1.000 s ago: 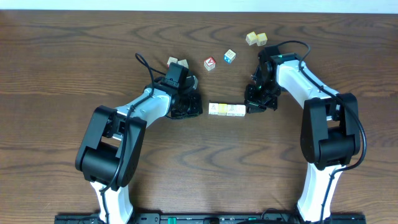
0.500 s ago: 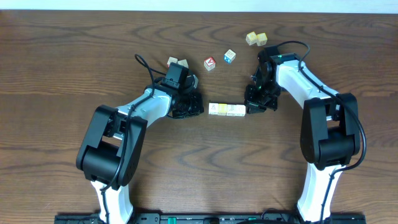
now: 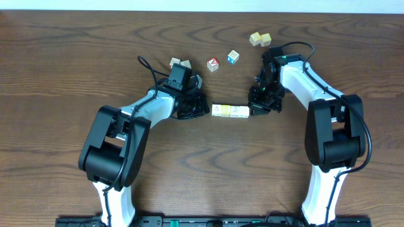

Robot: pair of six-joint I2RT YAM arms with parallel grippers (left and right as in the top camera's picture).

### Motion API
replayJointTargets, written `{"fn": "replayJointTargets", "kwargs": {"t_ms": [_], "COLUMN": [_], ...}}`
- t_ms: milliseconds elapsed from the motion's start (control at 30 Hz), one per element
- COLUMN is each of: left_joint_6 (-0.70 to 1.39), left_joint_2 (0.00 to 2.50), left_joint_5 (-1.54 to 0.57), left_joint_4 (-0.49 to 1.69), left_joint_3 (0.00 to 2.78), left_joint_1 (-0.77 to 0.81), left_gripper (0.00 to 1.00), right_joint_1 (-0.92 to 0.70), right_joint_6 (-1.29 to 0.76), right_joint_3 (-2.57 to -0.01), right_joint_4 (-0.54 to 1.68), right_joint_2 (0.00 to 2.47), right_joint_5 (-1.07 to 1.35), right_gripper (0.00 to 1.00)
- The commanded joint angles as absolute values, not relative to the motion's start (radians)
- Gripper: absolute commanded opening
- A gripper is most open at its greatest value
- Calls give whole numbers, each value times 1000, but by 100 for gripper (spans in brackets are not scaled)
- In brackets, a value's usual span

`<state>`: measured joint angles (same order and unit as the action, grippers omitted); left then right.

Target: Lift 4 blocks

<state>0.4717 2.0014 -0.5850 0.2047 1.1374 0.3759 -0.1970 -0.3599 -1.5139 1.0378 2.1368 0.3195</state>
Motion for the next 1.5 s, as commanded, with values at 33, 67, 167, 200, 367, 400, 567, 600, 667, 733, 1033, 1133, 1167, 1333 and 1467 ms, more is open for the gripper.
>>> {"fn": "replayJointTargets", "kwargs": {"t_ms": [33, 67, 167, 200, 367, 400, 567, 600, 667, 733, 1033, 1133, 1167, 1333, 1467], "left_joint_6": [474, 474, 473, 473, 473, 473, 473, 472, 472, 472, 469, 467, 465, 459, 426], "left_joint_2": [2024, 2024, 2024, 2024, 2024, 2024, 2024, 2024, 2024, 2024, 2013, 1985, 1979, 1975, 1975], "left_joint_5": [-645, -644, -644, -644, -643, -643, -643, -643, -643, -643, -637, -665, -696, -764, -738], "left_joint_4": [208, 212, 215, 215, 226, 226, 230, 231, 233, 233, 258, 273, 271, 278, 268], "left_joint_3": [1117, 1117, 1117, 1117, 1117, 1117, 1117, 1117, 1117, 1117, 1118, 1118, 1118, 1118, 1118], "left_joint_1": [378, 378, 378, 378, 378, 378, 377, 377, 377, 376, 336, 286, 270, 248, 276], "left_gripper": [7, 7, 7, 7, 7, 7, 7, 7, 7, 7, 7, 7, 7, 7, 7], "right_joint_1": [-211, -211, -211, -211, -211, -211, -163, -144, -95, -41, 96, 106, 110, 104, 75], "right_joint_6": [-374, -374, -374, -374, -374, -373, -363, -357, -334, -281, -57, -55, -58, -85, -95], "right_joint_3": [-1510, -1510, -1510, -1510, -1510, -1510, -1510, -1510, -1510, -1510, -1460, -1398, -1383, -1341, -1340], "right_joint_4": [1041, 1040, 1041, 1044, 1048, 1045, 1042, 1045, 1054, 1063, 1138, 1052, 1029, 978, 950], "right_joint_2": [2134, 2134, 2134, 2134, 2134, 2134, 2134, 2134, 2134, 2134, 2134, 2134, 2134, 2134, 2134], "right_joint_5": [342, 342, 342, 342, 342, 340, 288, 297, 334, 424, 707, 801, 823, 828, 809], "right_gripper": [1, 1, 1, 1, 1, 1, 1, 1, 1, 1, 1, 1, 1, 1, 1]}}
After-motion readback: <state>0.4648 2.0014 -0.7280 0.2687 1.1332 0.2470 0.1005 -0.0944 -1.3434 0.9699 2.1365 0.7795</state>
